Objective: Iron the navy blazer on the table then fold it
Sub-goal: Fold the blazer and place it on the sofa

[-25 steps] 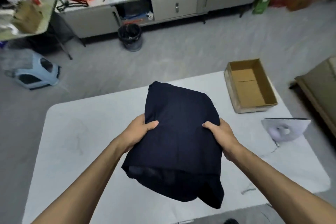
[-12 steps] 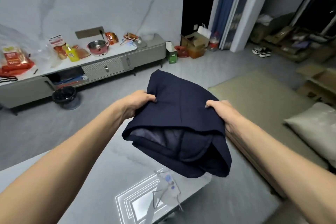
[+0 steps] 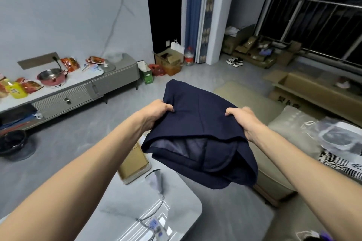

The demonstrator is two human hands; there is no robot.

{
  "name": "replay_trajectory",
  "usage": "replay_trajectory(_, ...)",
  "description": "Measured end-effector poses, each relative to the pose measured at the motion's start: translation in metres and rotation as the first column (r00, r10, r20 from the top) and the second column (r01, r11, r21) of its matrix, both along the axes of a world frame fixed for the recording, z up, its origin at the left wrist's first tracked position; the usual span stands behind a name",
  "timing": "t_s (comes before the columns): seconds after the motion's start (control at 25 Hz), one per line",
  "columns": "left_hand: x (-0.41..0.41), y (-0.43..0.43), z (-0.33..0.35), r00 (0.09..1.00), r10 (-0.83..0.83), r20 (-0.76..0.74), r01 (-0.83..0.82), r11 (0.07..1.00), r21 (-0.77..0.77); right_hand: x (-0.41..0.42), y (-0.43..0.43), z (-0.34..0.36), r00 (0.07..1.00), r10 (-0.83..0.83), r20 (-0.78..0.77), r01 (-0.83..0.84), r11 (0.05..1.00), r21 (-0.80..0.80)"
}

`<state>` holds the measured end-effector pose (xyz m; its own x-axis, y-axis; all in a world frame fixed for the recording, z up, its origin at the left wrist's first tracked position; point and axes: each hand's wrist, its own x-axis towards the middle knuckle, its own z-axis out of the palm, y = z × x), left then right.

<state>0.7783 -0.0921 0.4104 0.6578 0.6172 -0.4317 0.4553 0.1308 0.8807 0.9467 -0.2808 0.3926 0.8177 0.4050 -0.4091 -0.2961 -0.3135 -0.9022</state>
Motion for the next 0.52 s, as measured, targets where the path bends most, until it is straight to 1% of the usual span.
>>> replay_trajectory(0.24,0.075,0.016,0.0,0.999,-0.033,0.036,0.031,0.997,0.068,0.054,0.001,0.003,0.996,-0.091,-0.007,0.091,0.995,0.043)
replay_trajectory(0.4,0.131,0.021,0.002,0.998,-0.062,0.033,0.057,0.99,0.127,0.102,0.007,-0.001,0.992,-0.127,-0.022,0.128,0.992,0.016)
replay_trajectory(0.52,0.183,0.026,0.0,0.996,-0.088,0.018,0.085,0.987,0.138,0.151,0.012,-0.013,0.99,-0.139,-0.037,0.139,0.99,-0.005)
